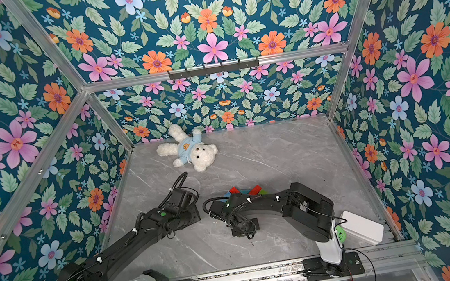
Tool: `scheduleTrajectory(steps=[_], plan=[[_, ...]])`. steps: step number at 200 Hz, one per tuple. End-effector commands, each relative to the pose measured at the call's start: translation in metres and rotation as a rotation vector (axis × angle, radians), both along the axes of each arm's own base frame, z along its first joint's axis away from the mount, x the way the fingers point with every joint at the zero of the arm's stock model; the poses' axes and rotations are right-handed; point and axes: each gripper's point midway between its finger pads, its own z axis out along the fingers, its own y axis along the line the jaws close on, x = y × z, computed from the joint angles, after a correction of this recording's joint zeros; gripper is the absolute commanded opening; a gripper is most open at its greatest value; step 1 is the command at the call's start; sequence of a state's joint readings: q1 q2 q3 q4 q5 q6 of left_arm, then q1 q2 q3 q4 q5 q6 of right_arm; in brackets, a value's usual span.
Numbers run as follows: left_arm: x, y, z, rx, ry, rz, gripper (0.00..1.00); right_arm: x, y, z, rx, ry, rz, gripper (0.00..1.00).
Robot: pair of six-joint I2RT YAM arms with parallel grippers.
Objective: Assemble a heart with building blocks
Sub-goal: Assemble the building block at the center of the board, then reset both arms
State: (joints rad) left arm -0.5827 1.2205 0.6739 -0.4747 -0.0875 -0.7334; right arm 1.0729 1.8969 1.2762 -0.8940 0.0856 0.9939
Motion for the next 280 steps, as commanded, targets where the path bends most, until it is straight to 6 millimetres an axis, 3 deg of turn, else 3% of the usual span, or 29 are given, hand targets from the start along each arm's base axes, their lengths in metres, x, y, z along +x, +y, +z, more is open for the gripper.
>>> scheduleTrajectory(steps=[1, 54, 72, 88, 102, 127, 135, 146, 165, 175, 185, 200, 210, 225, 233, 251, 280], plan=[[0.0, 0.001, 0.001, 0.006, 0.001, 0.002, 0.54, 0.0, -0.001, 0.01, -0.005, -0.027, 0.011, 0.33], [0.007, -0.001, 0.02, -0.005, -0.032, 0.007, 0.56, -0.003, -0.014, 0.059, -0.03, -0.119, 0.024, 0.44], [0.013, -0.003, 0.031, -0.002, -0.054, 0.004, 0.56, 0.003, -0.026, 0.087, -0.01, -0.202, 0.012, 0.48], [0.022, -0.003, 0.047, 0.011, -0.099, 0.002, 0.57, 0.015, -0.041, 0.127, 0.067, -0.327, -0.008, 0.56], [0.033, -0.003, 0.066, 0.021, -0.157, 0.002, 0.58, 0.028, -0.059, 0.151, 0.144, -0.412, -0.036, 0.6], [0.054, -0.004, 0.111, 0.019, -0.303, 0.01, 0.62, 0.056, -0.106, 0.202, 0.298, -0.659, -0.133, 0.68], [0.061, -0.002, 0.126, 0.03, -0.354, 0.017, 0.63, 0.062, -0.118, 0.22, 0.348, -0.763, -0.131, 0.75], [0.07, 0.006, 0.149, 0.055, -0.432, 0.052, 0.64, 0.071, -0.132, 0.242, 0.405, -0.928, -0.126, 0.98], [0.083, 0.024, 0.18, 0.147, -0.569, 0.104, 0.65, 0.075, -0.175, 0.253, 0.384, -1.275, -0.183, 0.99], [0.089, 0.023, 0.189, 0.2, -0.641, 0.047, 0.68, 0.073, -0.188, 0.263, 0.389, -1.424, -0.155, 0.99], [0.099, 0.022, 0.195, 0.272, -0.714, 0.003, 0.73, 0.081, -0.213, 0.248, 0.277, -1.428, -0.188, 0.99], [0.111, 0.039, 0.194, 0.437, -0.743, 0.05, 0.83, 0.098, -0.258, 0.211, 0.074, -1.258, -0.303, 0.99], [0.123, 0.049, 0.186, 0.523, -0.731, 0.069, 0.86, 0.11, -0.276, 0.192, 0.022, -1.177, -0.349, 0.99], [0.142, 0.069, 0.172, 0.576, -0.705, 0.112, 0.93, 0.125, -0.304, 0.177, -0.076, -1.168, -0.418, 0.99], [0.15, 0.083, 0.163, 0.591, -0.698, 0.146, 0.99, 0.133, -0.312, 0.173, -0.125, -1.173, -0.406, 0.99], [0.158, 0.116, 0.139, 0.57, -0.719, 0.209, 0.99, 0.149, -0.33, 0.154, -0.233, -1.163, -0.4, 0.99], [0.148, 0.155, 0.088, 0.511, -0.718, 0.266, 0.99, 0.166, -0.354, 0.094, -0.289, -1.047, -0.446, 0.99]])
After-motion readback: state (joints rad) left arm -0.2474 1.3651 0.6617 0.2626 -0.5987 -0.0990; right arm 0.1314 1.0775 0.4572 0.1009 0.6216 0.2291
